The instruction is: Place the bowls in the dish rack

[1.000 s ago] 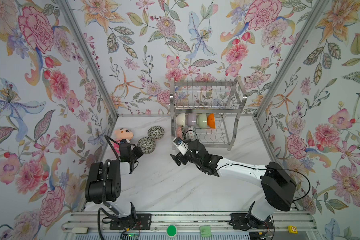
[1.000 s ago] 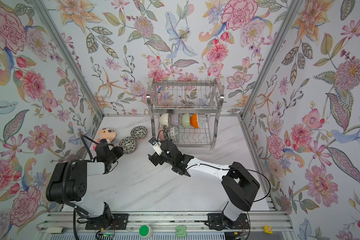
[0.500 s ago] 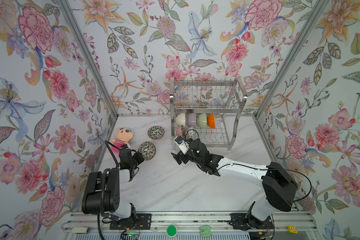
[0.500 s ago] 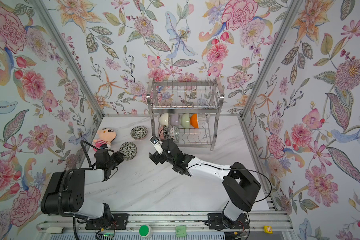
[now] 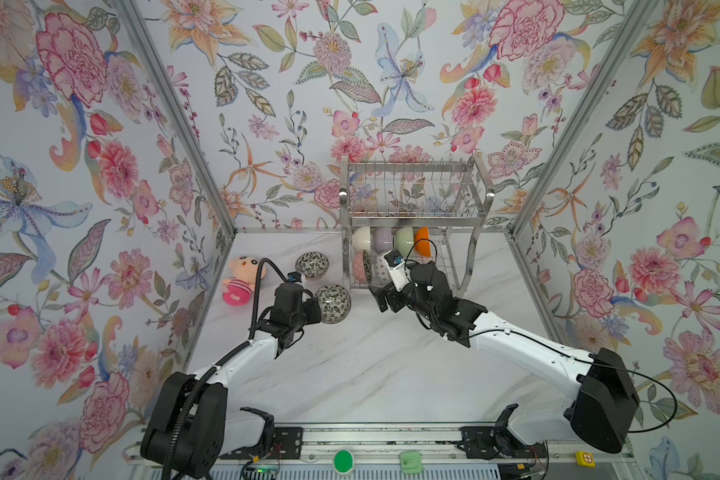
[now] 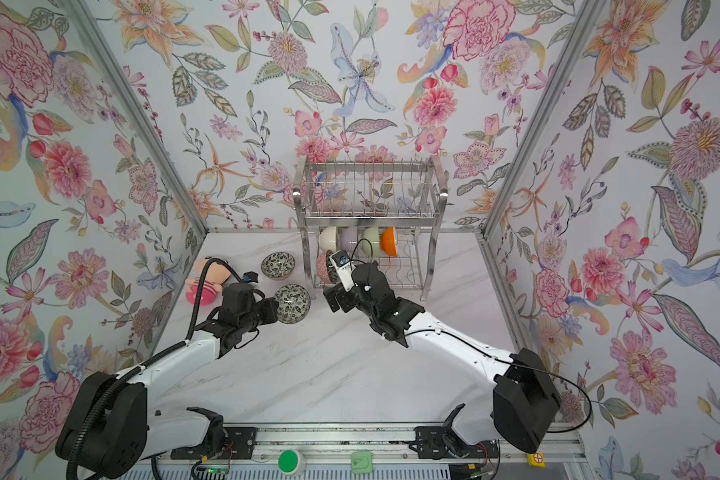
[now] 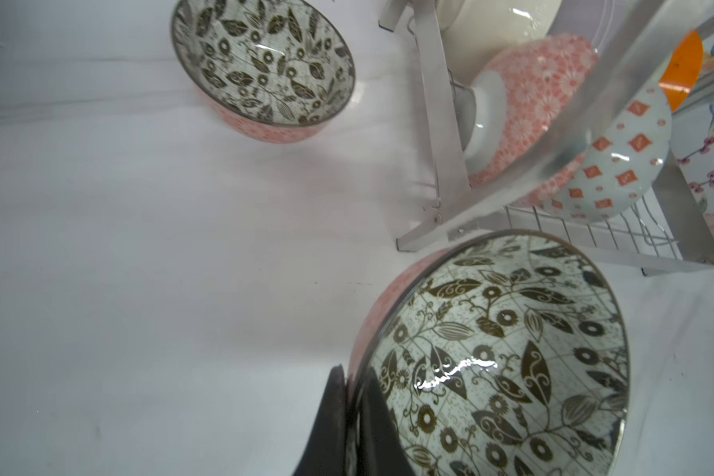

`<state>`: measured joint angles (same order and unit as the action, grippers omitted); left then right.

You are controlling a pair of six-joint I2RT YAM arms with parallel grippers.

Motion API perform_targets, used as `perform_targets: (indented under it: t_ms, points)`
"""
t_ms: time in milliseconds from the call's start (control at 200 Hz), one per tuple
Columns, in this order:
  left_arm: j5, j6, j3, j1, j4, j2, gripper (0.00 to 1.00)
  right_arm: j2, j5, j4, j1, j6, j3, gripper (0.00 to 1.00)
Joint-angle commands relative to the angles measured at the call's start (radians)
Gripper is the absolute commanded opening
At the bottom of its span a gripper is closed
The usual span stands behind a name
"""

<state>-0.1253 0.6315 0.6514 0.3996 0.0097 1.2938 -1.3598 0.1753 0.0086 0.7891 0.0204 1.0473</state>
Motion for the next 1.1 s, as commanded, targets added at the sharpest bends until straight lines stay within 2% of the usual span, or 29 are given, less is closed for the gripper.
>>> perform_targets:
  t_ms: [0,80,180,335,450,681,876,981,1091]
  points:
    - [0.068,0.012,0.071,0.138,-0.049,0.041,0.0,0.06,0.052,-0.11,-0.033,-0.052,-0.038,0.99]
    - [0.112,0.034,0.105,0.251,-0.047,0.088,0.0,0.108,0.051,-0.121,-0.059,-0.074,-0.072,0.99]
    - [0.096,0.046,0.153,0.327,-0.016,0.174,0.0,0.149,0.03,-0.139,-0.096,-0.098,-0.099,0.99]
    - [0.092,0.028,0.265,0.384,-0.034,0.321,0.0,0.183,0.058,-0.244,-0.136,-0.103,-0.08,0.99]
    - [0.088,0.016,0.323,0.415,-0.031,0.389,0.0,0.209,0.013,-0.302,-0.21,-0.155,-0.077,0.99]
    - [0.083,-0.022,0.42,0.436,-0.088,0.486,0.0,0.239,-0.047,-0.327,-0.249,-0.183,-0.107,0.99]
    - [0.087,-0.027,0.433,0.436,-0.092,0.499,0.17,0.237,-0.056,-0.34,-0.25,-0.193,-0.104,0.99]
    - [0.087,-0.034,0.437,0.435,-0.09,0.5,0.2,0.235,-0.064,-0.34,-0.251,-0.204,-0.104,0.99]
    - [0.115,-0.048,0.438,0.434,-0.092,0.476,0.29,0.228,-0.068,-0.34,-0.251,-0.211,-0.104,0.99]
